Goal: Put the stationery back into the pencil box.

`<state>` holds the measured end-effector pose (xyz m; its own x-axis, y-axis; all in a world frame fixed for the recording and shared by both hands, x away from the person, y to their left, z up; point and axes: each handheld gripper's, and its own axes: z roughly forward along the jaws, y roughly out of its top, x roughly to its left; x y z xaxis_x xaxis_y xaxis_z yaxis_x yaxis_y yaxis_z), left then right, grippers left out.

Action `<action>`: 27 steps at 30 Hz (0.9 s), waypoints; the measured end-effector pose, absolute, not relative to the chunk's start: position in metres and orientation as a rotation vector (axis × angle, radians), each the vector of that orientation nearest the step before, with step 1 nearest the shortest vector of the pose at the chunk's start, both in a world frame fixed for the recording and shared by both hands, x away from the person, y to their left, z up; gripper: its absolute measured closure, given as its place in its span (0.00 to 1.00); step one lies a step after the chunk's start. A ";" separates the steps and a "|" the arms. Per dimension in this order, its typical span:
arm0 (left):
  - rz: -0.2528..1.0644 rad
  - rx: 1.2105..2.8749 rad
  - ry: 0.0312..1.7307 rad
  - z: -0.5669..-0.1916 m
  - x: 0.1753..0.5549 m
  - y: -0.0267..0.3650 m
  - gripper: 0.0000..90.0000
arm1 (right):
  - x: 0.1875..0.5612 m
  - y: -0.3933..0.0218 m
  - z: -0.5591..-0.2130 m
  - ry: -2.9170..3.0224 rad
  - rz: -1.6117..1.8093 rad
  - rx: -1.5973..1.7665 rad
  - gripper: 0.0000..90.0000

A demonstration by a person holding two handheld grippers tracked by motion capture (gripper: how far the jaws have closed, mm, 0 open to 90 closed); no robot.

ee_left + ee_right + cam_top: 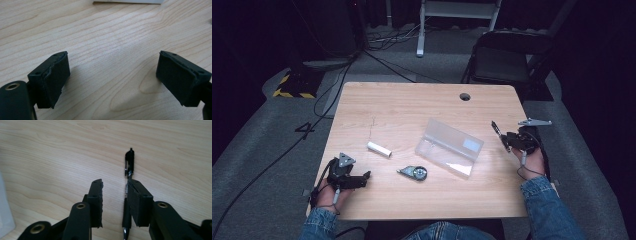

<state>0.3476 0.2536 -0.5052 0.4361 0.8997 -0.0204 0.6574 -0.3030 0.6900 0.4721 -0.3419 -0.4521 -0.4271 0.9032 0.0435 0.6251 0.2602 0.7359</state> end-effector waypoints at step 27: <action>0.498 2.062 1.304 -0.505 0.348 0.254 0.13 | 0.484 -0.344 -0.479 2.234 0.703 1.462 0.80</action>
<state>0.3476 0.2536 -0.5052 0.4361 0.8997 -0.0203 0.6573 -0.3030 0.6900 0.4844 -0.3436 -0.4792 -0.3877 0.9209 -0.0404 0.7318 0.3341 0.5940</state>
